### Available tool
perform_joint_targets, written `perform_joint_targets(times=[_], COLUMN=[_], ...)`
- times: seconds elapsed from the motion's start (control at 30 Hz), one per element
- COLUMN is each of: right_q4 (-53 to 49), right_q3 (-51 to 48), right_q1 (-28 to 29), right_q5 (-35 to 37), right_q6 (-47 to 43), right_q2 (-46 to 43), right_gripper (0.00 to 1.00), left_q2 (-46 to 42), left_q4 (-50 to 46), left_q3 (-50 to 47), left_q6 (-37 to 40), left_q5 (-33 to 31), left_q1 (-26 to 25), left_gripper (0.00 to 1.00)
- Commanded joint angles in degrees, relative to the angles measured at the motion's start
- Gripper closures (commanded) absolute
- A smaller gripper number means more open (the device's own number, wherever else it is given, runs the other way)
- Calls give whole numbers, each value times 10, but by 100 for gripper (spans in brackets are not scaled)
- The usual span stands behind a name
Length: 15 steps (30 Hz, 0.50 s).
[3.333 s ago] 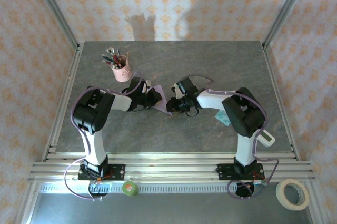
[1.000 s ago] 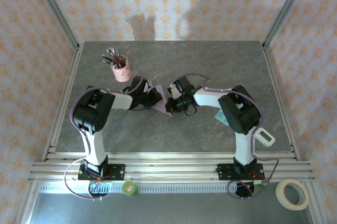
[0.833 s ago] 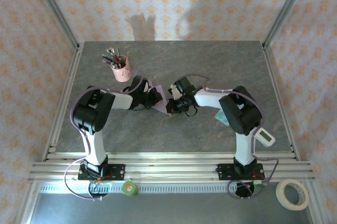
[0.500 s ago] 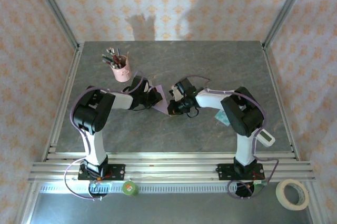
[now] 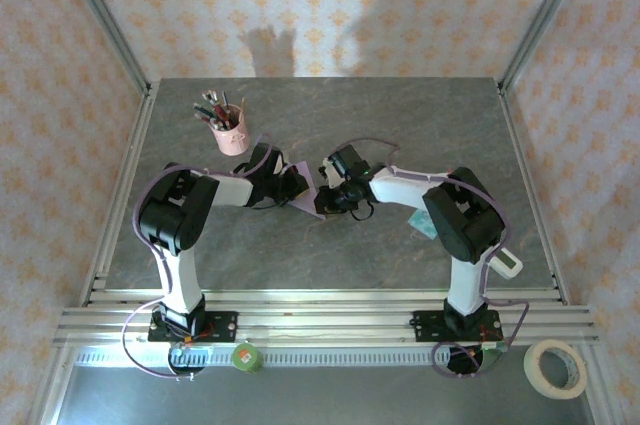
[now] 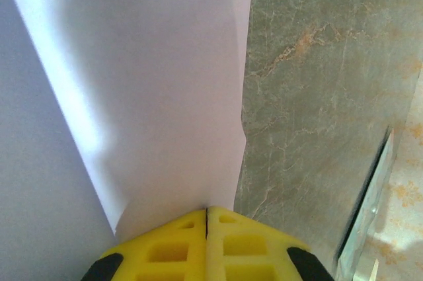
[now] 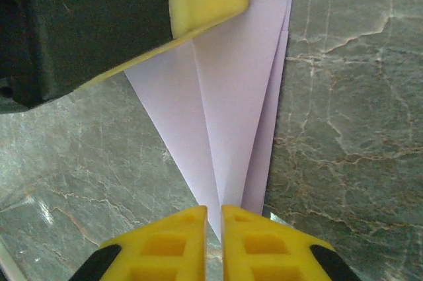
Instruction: Fold a paper plane with a square sheet of paper (pick it up from the middle)
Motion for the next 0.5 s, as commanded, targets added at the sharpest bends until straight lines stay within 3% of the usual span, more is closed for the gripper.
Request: perform_joint_targets(times=[0.0,0.07,0.27,0.47], right_q4=[-17,-18,-19,-33], right_q3=[15,15,4,7], right_q1=[4,5,5,7], right_q5=[18,36,87,63], right_q6=[-2,0,2,-10], right_q2=[-1,-6,-27,-8], right_gripper=[86,85,68,66], left_q2=[53,51,50,49], left_q4=[-128,-130,-131,-131], left_q3=[-22,-22,-19,-17], left_q6=[12,12,13,11], left_q5=[-97,-99,-96,-94], left_q1=[5,5,5,5], left_gripper=[92,92,91,88])
